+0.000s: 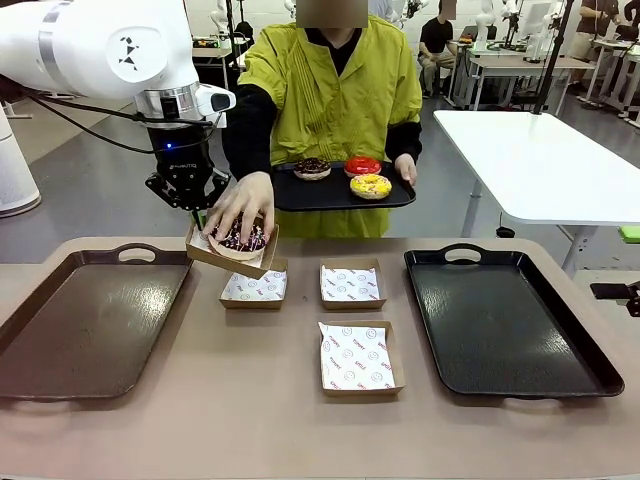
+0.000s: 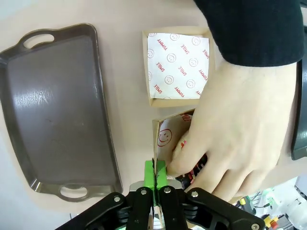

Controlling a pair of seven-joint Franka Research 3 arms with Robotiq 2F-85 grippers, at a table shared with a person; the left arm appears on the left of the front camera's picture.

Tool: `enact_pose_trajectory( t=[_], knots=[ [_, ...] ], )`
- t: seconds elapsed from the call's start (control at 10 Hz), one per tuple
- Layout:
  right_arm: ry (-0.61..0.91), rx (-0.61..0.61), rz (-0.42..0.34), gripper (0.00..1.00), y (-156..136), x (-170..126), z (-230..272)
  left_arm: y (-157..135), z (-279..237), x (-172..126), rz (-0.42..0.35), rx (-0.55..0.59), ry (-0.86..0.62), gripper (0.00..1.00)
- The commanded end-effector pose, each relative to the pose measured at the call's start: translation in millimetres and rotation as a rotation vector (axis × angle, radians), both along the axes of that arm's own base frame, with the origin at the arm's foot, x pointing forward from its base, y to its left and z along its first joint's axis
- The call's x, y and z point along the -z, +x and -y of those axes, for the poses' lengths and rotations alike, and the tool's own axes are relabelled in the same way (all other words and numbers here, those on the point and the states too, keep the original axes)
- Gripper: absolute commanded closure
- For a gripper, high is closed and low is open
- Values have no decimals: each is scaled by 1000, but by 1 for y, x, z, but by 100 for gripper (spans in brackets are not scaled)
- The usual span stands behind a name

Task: Individually package the donuts and arrange them on the tray.
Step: Place the picked Paper togo box on the Handle tray while simultaneously picking up another Paper togo box from the table with the other hand.

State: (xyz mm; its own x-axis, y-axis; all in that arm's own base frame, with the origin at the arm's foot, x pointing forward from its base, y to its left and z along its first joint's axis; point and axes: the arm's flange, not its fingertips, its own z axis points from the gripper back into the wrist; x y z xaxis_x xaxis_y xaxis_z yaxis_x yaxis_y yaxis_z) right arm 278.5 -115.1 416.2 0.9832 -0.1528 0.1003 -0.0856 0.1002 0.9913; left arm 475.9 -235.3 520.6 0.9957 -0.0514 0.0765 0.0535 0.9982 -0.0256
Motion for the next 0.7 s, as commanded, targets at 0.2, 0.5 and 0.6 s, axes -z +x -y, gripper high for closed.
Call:
enact_pose_trajectory(
  t=[0.2,0.5,0.6],
  knots=[
    [15,-1,5,0,0,0,1,-5,-2,-1,8,-12,3,100],
    [15,-1,5,0,0,0,1,-5,-2,-1,8,-12,3,100],
    [15,-1,5,0,0,0,1,-5,-2,-1,8,-12,3,100]
  ],
)
